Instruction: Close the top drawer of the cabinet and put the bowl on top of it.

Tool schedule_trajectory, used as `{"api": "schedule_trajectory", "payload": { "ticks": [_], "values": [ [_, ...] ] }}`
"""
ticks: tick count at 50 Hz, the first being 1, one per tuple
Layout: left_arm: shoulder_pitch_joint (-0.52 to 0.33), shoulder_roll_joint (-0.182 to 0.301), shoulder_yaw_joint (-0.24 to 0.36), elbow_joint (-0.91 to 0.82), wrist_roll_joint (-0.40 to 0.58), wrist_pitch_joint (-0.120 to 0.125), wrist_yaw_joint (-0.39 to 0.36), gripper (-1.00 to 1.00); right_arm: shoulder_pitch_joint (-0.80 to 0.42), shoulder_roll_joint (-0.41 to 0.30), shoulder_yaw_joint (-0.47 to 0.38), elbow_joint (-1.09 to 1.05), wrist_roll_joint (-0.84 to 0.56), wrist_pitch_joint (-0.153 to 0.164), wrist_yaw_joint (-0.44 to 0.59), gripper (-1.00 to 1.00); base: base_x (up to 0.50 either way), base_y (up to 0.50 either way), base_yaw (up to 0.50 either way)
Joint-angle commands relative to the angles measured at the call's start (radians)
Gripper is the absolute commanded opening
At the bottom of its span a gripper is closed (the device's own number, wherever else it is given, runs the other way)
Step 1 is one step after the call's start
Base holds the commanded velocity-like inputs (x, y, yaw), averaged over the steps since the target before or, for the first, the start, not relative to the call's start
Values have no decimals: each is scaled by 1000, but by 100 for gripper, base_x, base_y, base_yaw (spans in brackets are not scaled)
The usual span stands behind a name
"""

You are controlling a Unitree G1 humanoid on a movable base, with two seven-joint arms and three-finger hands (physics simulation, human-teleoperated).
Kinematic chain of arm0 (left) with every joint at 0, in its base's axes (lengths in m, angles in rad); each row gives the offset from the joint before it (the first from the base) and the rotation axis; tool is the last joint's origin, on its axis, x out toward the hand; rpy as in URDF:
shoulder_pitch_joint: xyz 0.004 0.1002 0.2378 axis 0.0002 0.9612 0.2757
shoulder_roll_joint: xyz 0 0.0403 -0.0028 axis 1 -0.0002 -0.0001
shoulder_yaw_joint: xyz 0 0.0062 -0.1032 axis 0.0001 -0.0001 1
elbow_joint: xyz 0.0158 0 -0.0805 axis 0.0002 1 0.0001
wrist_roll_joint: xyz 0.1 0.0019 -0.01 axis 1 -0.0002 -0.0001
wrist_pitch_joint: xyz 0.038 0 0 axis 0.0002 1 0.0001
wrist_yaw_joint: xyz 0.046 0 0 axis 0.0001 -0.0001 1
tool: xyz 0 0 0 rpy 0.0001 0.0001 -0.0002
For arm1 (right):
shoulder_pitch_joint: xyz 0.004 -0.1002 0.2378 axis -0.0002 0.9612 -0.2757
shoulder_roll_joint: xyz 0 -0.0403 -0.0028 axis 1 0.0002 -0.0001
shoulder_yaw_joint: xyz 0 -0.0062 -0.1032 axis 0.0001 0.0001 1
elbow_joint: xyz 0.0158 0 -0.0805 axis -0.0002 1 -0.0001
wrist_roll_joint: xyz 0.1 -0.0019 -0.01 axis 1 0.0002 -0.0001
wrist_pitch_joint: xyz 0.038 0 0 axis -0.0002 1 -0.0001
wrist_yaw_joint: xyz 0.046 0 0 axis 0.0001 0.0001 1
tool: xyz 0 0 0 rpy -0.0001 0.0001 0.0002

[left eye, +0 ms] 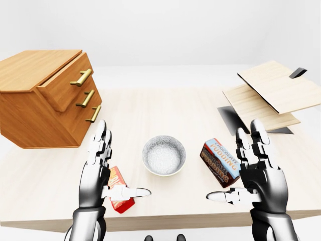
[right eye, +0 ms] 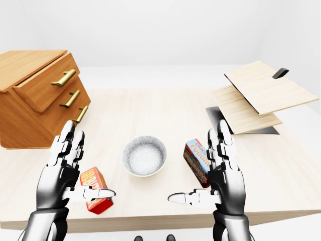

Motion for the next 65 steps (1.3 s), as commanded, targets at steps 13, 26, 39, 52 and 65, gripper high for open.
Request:
{"api": "schedule_trajectory", "payload": {
  "ticks": [13, 26, 39, 52, 65],
  "values": [
    [-7, -1, 4, 5, -2, 1, -1, 100, 2, -2, 7, 3, -8, -8, -8, 100, 23, 0, 0],
    [-3, -1, 4, -4, -2, 5, -3, 100, -3, 3, -6, 0, -3, -6, -16, 100, 3, 0, 0],
    [1, -2, 5, -8, -4, 4, -5, 100, 0, 10, -9, -1, -22, -27, -32, 100, 0, 0, 0],
    [9, -3, 1, -15, -1, 2, -4, 100, 3, 7, -5, 5, -22, -32, -33, 100, 0, 23, 0],
    [4, -2, 2, -14, -3, 6, -4, 100, 2, 6, -6, 4, -14, -32, -29, 100, 0, 50, 0]
  ]
}}
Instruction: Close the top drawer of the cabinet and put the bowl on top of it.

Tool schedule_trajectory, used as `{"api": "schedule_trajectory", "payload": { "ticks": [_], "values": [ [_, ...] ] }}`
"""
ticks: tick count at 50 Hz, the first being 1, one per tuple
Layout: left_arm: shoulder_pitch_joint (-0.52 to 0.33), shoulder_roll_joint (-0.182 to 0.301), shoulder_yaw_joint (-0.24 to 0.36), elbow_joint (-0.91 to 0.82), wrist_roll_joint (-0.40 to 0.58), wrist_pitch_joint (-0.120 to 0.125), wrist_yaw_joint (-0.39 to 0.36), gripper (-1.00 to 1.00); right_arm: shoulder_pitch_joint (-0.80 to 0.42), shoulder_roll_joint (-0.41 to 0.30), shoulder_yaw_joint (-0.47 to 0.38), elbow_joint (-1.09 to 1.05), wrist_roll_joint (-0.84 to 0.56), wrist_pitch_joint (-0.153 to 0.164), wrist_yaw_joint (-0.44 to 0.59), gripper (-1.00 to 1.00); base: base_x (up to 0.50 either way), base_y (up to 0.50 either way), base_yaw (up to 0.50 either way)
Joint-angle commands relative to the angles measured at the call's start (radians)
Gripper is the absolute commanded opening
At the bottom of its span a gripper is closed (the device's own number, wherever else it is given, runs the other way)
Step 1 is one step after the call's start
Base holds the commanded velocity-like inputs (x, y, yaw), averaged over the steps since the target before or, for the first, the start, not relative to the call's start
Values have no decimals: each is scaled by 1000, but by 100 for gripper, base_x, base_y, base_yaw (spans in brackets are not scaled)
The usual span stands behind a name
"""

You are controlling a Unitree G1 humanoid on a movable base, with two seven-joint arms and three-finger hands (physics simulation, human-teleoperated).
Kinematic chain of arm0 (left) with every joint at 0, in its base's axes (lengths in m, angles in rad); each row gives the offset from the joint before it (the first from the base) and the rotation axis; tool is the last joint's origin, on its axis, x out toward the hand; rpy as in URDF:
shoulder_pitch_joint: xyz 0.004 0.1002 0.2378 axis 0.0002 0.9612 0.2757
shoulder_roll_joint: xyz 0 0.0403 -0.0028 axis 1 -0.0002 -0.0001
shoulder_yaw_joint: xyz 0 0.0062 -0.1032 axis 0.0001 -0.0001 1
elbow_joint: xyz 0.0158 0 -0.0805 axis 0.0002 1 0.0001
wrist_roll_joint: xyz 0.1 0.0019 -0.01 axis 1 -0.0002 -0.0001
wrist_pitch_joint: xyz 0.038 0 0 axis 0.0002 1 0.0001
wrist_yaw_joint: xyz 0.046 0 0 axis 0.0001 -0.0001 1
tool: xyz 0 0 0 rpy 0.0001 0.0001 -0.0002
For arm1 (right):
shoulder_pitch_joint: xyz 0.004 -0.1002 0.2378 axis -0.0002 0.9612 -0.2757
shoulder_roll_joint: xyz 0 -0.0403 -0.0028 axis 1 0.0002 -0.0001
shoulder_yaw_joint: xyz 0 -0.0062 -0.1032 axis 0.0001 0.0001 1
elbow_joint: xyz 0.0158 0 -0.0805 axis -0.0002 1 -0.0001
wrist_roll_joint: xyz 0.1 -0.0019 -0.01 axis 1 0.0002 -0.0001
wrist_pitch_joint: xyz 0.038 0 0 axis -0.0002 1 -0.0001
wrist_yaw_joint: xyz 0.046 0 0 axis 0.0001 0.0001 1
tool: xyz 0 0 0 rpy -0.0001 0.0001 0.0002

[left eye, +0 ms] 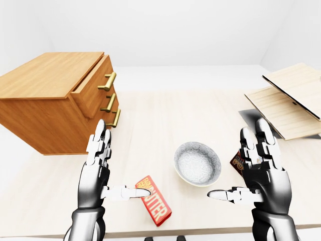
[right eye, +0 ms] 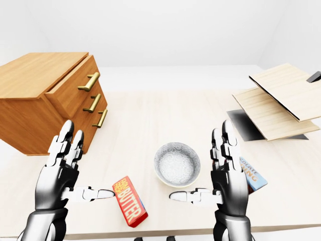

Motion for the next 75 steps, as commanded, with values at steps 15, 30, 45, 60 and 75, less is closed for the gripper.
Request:
{"api": "schedule_trajectory", "payload": {
  "ticks": [15, 30, 45, 60, 75],
  "values": [
    [-31, 9, -11, 33, 13, 4, 1, 100, -6, -2, 1, 10, -3, 2, 2, 100, 0, 29, 0],
    [-150, 16, -14, 114, 43, 4, -25, 100, 13, 13, -32, -28, 31, 4, 26, 100, 0, 0, 0],
    [-370, 27, 30, 185, 73, 4, -28, 100, 9, 31, -52, -42, 36, 14, 50, 100, 0, 0, 0],
    [-574, 41, 28, 301, 108, 4, -21, 100, 1, 47, -103, -67, 61, 26, 66, 100, 0, 0, 0],
    [-664, 24, -12, 419, 142, 4, -22, 100, -44, 92, -195, -102, 94, 87, 97, 100, 0, 0, 0]
  ]
}}
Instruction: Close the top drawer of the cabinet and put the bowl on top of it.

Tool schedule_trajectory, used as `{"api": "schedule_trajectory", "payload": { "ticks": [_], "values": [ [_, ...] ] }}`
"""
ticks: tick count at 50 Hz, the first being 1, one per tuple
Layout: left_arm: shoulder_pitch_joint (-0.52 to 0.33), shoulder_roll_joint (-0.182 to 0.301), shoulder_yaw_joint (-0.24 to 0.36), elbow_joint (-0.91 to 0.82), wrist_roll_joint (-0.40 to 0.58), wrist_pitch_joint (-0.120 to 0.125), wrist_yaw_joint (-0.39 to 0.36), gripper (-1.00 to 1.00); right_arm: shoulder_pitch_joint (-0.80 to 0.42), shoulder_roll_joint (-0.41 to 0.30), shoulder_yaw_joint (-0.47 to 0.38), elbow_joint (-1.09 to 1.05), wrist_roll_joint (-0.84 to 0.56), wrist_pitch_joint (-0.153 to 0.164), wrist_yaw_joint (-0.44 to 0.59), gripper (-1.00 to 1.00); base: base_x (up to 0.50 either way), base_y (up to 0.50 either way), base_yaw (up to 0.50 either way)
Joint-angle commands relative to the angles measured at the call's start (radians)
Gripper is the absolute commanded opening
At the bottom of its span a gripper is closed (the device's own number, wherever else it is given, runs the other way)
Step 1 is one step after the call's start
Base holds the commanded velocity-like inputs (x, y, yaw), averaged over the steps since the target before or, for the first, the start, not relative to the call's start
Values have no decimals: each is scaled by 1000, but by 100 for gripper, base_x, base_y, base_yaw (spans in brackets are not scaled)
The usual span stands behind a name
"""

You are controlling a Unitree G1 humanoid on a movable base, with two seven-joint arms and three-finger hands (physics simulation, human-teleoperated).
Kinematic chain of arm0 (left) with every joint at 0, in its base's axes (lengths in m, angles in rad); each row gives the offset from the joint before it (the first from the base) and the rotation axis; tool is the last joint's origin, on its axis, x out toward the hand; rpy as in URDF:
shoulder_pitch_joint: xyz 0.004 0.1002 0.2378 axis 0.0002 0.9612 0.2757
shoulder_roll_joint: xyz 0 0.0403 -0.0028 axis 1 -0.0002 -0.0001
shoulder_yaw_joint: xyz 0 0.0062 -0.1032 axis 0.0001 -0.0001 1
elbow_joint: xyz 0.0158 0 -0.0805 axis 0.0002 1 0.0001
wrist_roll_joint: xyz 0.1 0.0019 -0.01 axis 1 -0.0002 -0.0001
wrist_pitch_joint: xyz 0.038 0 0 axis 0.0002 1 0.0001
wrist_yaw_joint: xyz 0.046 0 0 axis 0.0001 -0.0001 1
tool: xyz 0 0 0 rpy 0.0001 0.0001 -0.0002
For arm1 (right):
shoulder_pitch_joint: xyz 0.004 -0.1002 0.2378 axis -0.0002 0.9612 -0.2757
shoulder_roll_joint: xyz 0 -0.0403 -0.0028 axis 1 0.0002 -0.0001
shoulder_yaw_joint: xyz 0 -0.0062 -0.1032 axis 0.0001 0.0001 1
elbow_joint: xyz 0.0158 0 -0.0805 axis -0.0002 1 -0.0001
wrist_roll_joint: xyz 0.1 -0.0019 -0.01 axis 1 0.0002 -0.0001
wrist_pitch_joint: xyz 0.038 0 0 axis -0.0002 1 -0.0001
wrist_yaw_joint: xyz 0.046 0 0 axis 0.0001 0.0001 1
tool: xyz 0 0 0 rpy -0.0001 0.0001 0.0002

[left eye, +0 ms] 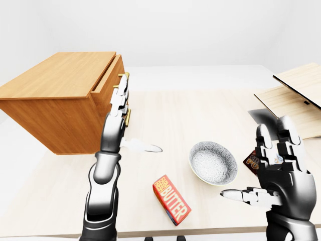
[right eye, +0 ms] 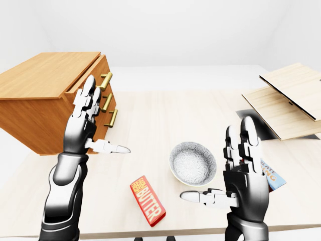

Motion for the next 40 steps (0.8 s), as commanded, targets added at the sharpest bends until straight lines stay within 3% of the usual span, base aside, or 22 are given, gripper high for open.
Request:
{"api": "schedule_trajectory", "payload": {
  "ticks": [1, 16, 27, 31, 40],
  "values": [
    [-87, -10, -21, 119, 22, 0, 2, 100, -26, 28, -62, -24, 22, 32, 17, 100, 0, 0, 0],
    [-155, -9, -4, 246, -15, 0, 6, 100, -58, 62, -186, -85, 108, 101, 58, 100, 0, 0, 0],
    [-218, 8, 28, 326, -68, 0, 16, 100, -70, 76, -225, -92, 130, 107, 74, 100, 0, 0, 0],
    [-255, 21, 53, 440, -138, 0, -4, 100, -68, 84, -230, -96, 131, 105, 81, 100, 0, 0, 0],
    [-287, 45, 81, 502, -265, 0, -25, 100, -76, 84, -250, -99, 146, 117, 86, 100, 0, 0, 0]
  ]
}}
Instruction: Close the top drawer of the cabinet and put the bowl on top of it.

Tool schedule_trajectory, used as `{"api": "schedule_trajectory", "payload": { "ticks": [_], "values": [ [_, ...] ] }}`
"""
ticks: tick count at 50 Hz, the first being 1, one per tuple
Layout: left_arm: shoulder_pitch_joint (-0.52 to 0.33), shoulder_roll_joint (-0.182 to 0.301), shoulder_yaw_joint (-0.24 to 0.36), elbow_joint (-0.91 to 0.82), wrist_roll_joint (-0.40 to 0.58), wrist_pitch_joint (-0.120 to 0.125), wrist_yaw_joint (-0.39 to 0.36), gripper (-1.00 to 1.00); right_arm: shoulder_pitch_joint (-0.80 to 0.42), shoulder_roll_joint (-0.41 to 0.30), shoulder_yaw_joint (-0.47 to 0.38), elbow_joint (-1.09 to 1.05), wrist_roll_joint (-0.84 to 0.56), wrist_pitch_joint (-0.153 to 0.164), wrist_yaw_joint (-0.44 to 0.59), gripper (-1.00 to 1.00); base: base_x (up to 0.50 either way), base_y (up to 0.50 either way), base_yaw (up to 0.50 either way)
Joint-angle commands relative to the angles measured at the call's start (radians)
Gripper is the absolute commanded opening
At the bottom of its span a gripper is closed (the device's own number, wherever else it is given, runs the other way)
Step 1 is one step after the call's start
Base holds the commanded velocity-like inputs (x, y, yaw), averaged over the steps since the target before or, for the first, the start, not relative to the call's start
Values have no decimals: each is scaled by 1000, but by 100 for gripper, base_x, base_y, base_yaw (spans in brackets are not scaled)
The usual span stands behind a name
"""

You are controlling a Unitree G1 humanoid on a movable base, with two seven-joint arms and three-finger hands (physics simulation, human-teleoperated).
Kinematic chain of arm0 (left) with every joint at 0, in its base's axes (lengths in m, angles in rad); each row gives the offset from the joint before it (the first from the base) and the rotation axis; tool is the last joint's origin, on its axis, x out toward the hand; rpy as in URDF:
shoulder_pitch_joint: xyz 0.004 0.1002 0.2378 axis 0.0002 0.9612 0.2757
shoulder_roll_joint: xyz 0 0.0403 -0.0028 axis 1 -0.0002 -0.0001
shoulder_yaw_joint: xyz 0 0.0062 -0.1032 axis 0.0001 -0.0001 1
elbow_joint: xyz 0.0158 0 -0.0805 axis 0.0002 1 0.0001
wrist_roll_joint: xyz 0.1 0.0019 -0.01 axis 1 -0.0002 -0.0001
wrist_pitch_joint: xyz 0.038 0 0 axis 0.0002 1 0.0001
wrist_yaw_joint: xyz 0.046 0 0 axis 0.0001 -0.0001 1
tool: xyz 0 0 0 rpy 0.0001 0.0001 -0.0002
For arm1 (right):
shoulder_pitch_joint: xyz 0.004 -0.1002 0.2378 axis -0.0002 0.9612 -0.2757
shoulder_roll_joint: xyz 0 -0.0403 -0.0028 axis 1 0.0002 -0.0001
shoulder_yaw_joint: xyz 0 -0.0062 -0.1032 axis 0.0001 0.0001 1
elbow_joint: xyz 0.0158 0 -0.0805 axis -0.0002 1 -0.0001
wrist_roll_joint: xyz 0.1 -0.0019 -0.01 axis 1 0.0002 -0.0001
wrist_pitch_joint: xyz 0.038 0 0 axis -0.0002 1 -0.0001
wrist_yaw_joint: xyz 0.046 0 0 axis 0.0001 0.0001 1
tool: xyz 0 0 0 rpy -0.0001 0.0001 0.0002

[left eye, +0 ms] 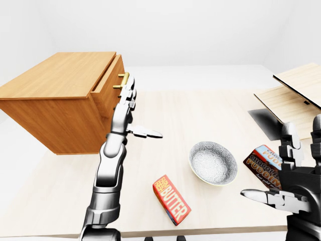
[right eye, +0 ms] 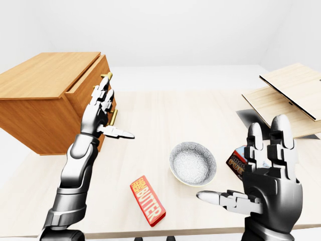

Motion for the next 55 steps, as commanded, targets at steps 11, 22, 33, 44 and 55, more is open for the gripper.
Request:
{"api": "schedule_trajectory", "payload": {
  "ticks": [11, 22, 33, 44, 55],
  "values": [
    [-57, 41, 38, 173, -188, 0, -34, 100, 3, 17, -22, -8, 19, -4, 23, 100, 0, 0, 0],
    [-29, 46, 45, 143, -219, 0, -29, 100, 10, 20, -13, -8, 14, -11, 27, 100, 0, 0, 0],
    [-7, 52, 57, 92, -242, 0, -13, 100, 5, 17, -11, -5, 12, -7, 26, 100, 0, 0, 0],
    [-15, 68, 74, 97, -257, 0, 1, 100, 16, 25, -7, -20, 11, -4, 32, 100, 0, 0, 0],
    [-115, 97, 98, 274, -273, 0, 22, 100, 26, 28, -8, -33, 16, 1, 38, 100, 0, 0, 0]
  ]
}}
